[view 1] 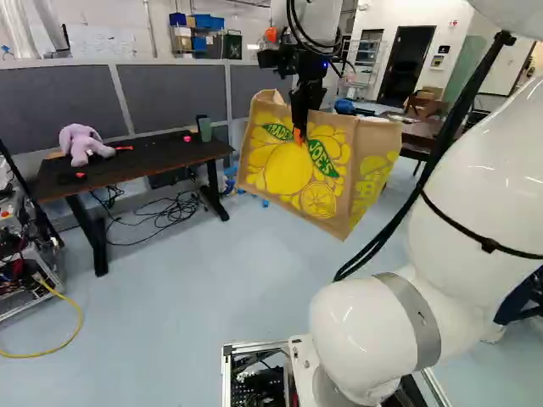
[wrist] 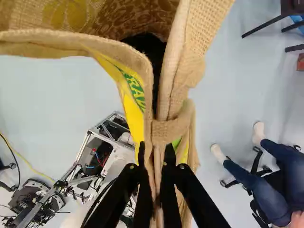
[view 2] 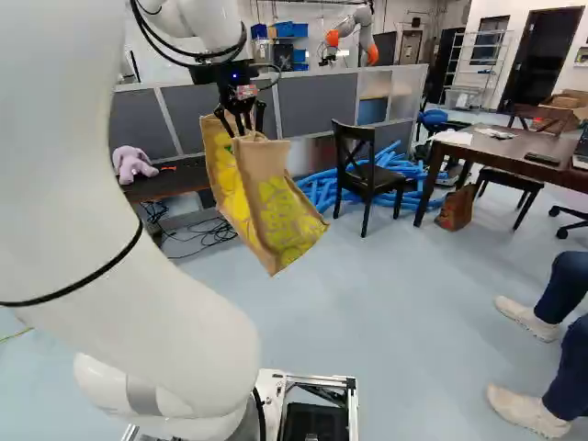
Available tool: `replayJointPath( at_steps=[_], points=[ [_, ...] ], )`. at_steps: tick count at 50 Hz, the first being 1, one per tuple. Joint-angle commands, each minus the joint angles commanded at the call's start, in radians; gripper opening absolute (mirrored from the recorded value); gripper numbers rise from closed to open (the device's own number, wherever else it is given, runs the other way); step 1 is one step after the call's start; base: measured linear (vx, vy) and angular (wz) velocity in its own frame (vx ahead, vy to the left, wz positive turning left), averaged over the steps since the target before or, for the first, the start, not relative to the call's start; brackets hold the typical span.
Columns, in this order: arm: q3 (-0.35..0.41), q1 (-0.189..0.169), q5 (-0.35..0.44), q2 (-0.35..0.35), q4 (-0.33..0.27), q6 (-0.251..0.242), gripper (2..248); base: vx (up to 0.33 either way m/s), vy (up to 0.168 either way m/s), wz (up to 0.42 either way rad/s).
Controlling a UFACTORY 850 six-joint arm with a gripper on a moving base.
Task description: Pick up the bag on the ground and place it on the table
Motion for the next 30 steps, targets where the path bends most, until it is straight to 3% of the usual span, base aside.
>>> replayJointPath(
  at_steps=[30],
  points=[
    [0.000,0.000,0.000,0.000,0.000,0.000,21,0.242,0.037,0.177]
  ],
)
